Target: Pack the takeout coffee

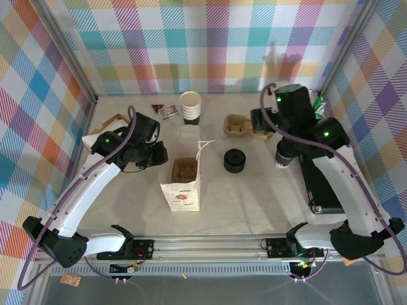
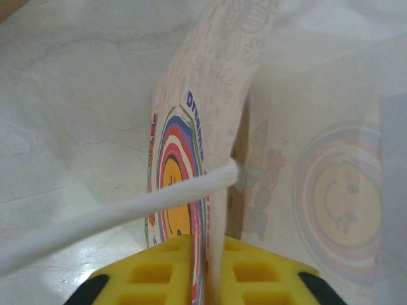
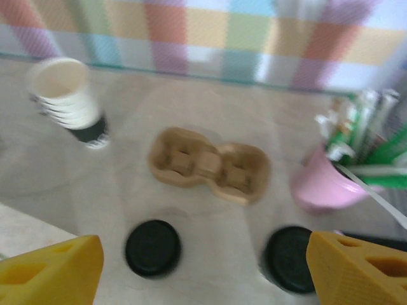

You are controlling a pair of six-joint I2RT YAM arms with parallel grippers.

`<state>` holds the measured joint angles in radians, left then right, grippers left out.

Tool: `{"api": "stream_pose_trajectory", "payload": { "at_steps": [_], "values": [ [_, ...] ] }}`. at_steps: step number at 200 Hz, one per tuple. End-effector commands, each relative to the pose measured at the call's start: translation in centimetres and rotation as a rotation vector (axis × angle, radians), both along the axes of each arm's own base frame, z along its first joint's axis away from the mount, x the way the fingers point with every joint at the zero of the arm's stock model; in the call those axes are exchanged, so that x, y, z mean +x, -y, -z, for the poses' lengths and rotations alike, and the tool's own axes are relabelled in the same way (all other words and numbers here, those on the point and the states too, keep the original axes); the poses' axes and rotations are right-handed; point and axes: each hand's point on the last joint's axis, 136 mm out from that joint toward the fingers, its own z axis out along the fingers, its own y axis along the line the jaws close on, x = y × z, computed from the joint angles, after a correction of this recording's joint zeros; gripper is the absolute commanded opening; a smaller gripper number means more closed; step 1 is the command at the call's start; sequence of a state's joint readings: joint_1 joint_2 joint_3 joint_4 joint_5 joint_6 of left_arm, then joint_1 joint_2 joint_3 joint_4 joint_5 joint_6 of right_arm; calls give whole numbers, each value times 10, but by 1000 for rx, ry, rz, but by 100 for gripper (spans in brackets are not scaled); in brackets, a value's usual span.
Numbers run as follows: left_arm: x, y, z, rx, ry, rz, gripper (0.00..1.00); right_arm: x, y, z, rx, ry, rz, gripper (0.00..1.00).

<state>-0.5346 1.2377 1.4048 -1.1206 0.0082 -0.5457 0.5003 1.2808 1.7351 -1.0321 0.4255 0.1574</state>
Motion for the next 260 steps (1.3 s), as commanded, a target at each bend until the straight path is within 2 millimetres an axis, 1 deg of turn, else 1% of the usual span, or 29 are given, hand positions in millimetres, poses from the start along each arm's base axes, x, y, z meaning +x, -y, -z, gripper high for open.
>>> {"api": "stream_pose_trajectory", "payload": {
  "at_steps": [1,12,29,43,54,77,88,113,133,143,158,166,190,210,221,228,237,249,260],
  "values": [
    [-2,0,2,-33,-14,-59,6,-12,36,54,-26,-238,89,87],
    [-2,0,0,-42,-10,-73,0,-13,50,75,-6,-324,135,89],
    [-3,-1,-3,-45,-13,-86,0,-15,65,102,36,-419,192,91],
    [-4,-1,-6,-43,-13,-88,0,-17,71,118,80,-467,227,92],
    [-4,-3,-7,-33,-11,-90,0,-18,69,125,119,-481,231,93],
    [-4,-5,-10,-24,-9,-98,0,-19,58,127,187,-483,196,92],
    [-4,-5,-12,-29,-6,-106,0,-21,57,128,195,-492,196,92],
    [-1,-5,-14,-32,1,-117,0,-24,65,132,152,-493,215,92],
    [0,-6,-15,-21,1,-120,0,-26,70,127,123,-476,218,94],
    [1,-5,-15,-19,3,-120,0,-27,70,125,121,-469,213,94],
    [4,-4,-15,-23,9,-120,0,-30,71,129,119,-476,214,95],
    [4,-3,-14,-26,6,-119,5,-31,72,130,116,-480,219,95],
    [5,0,-15,-33,0,-112,12,-32,75,136,108,-491,229,95],
    [3,-1,-15,-31,-6,-111,19,-30,77,148,103,-515,236,95],
    [2,-2,-15,-32,-6,-112,25,-27,80,155,101,-526,245,95],
    [1,-2,-15,-34,-6,-110,26,-25,82,159,101,-531,252,96],
    [0,-3,-16,-31,-2,-107,24,-21,85,165,103,-531,264,97],
    [0,-4,-17,-25,3,-103,10,-13,92,172,110,-533,290,97],
    [-1,-5,-18,-18,8,-99,4,-6,96,177,113,-534,308,97]
  ]
}}
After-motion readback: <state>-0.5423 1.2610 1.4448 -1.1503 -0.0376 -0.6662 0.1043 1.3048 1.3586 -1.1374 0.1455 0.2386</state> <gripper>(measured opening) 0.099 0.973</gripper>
